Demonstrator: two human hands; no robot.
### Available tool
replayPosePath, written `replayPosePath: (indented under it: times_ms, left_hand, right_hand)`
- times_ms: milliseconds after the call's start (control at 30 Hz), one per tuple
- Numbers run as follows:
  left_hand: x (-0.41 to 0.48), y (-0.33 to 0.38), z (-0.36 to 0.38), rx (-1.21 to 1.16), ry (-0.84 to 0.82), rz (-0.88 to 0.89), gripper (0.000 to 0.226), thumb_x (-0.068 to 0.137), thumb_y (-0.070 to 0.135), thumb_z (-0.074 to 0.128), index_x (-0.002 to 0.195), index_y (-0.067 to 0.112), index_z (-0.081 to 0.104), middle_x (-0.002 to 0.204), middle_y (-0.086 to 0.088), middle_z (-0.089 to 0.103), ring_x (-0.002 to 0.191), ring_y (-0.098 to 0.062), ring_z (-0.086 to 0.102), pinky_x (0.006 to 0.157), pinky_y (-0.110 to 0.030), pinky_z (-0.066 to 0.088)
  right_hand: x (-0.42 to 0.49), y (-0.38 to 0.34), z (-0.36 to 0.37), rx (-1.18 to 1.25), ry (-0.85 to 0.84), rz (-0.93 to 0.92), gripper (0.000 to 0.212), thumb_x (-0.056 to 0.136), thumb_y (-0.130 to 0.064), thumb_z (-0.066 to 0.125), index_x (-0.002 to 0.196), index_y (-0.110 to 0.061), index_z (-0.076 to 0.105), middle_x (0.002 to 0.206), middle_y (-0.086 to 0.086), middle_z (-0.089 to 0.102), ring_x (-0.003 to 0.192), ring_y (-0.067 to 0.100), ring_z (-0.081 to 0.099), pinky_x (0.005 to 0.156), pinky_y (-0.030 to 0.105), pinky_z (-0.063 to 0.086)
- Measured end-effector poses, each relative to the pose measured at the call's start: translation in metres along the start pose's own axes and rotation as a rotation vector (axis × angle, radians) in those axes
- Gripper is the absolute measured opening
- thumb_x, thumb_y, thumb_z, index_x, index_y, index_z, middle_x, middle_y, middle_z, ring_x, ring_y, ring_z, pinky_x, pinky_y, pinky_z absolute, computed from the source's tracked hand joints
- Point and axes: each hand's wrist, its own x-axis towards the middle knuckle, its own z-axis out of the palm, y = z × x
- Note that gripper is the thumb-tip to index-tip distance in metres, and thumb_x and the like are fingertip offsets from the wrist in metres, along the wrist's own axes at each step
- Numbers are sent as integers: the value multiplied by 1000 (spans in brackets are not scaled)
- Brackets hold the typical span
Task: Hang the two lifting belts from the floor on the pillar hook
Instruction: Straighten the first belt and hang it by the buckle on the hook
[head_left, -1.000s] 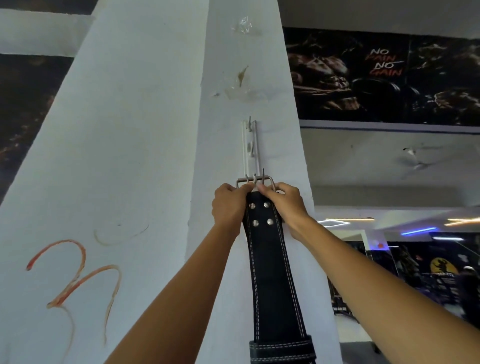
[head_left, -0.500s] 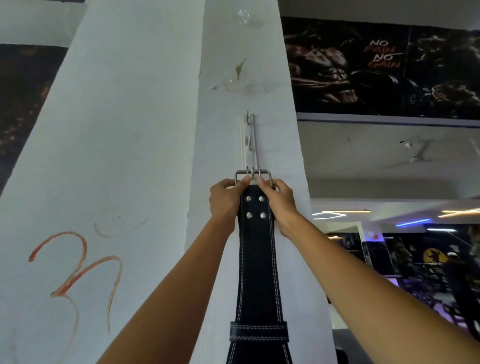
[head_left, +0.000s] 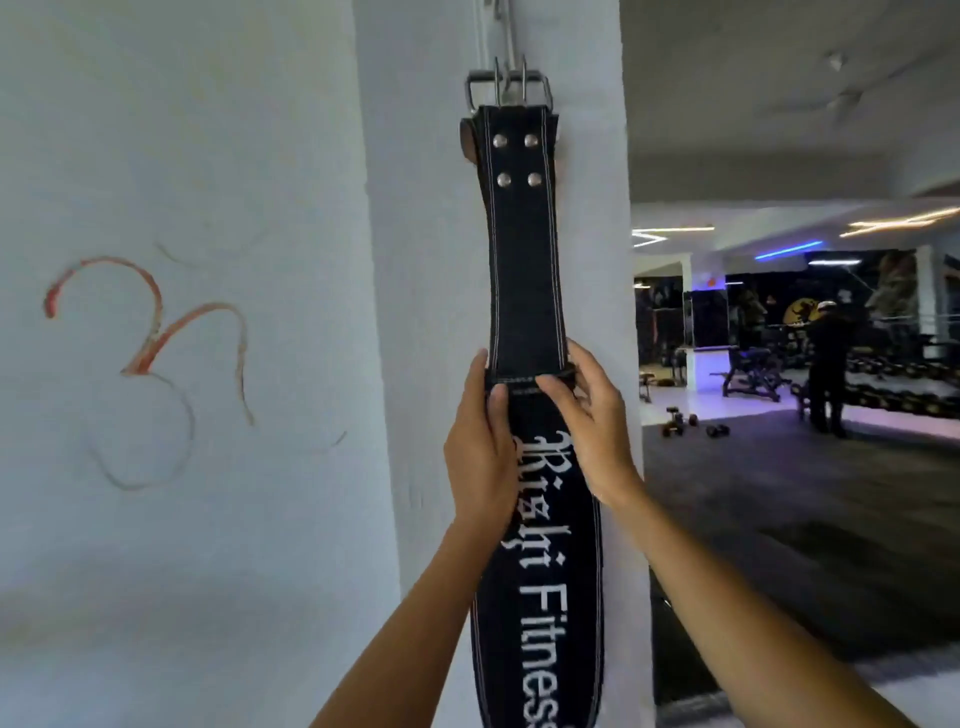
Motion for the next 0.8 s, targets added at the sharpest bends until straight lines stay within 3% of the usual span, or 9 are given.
replayPosePath:
  times_ms: [67,167,233,300,433,533,667,733,800]
  left_hand:
    - [-21,-14,2,5,-29,-49,38,102,28,29,139,32,36,122,20,56,98,4,57,80,0,39]
    - [-55,-29,4,-28,-59,-205,31,102,30,27,129,24,41,105,13,60,87,-4,59,78,-20,46]
    - [-74,-34,3,-4,-65,-287,29,102,30,26,124,18,41,99,7,59,83,-13,59,75,-28,44]
    - [-85,-34,0,35,-87,-328,26,102,30,25,115,13,41,94,2,59,80,-19,58,71,-30,42]
    - [-83,-26,-8,87,-181,-402,22,102,30,26,95,11,36,77,2,53,76,-23,52,64,-32,35]
    - [-94,-20,-19,-18,-270,-503,28,101,30,31,113,7,39,99,-2,55,90,-21,53,73,-33,43]
    - [-190,-33,-49,-40,-272,-686,43,100,30,37,136,8,30,122,-1,43,113,-19,47,92,-27,38]
    - [-268,-50,-78,37,-328,-851,40,99,28,41,133,9,37,125,-5,49,116,-25,50,95,-32,39]
    - [-356,-65,-120,129,-436,-1040,36,97,26,46,128,8,45,124,-12,56,112,-32,54,91,-35,43]
  right_hand:
    - [-25,21,-3,-62,89,14,36,92,-13,52,128,-10,48,114,-7,62,104,-6,59,91,14,47]
    - [-51,40,-8,-156,179,82,19,94,-17,48,107,-5,55,88,-13,61,78,-12,59,73,9,47]
    - [-64,42,-11,-205,190,143,21,95,-19,46,108,-3,52,89,-7,62,76,-10,58,69,5,45]
    - [-72,40,-17,-202,156,238,31,96,-23,45,117,-1,50,105,5,63,87,0,60,74,7,47]
    - [-67,21,-31,-188,14,388,37,95,-29,45,121,-4,49,116,7,59,112,22,57,98,32,45]
    - [-88,24,-39,-144,-34,515,50,94,-36,44,135,-10,36,130,3,49,121,19,48,101,33,39]
    - [-213,59,-38,-156,124,772,53,93,-41,44,136,-12,32,139,8,42,126,23,43,103,36,34]
    - [-301,69,-32,-183,37,976,48,95,-39,39,132,-8,39,130,7,47,118,21,44,98,32,32]
    - [-390,75,-20,-206,-174,1177,47,96,-40,37,126,-6,47,119,7,53,110,21,48,90,31,36]
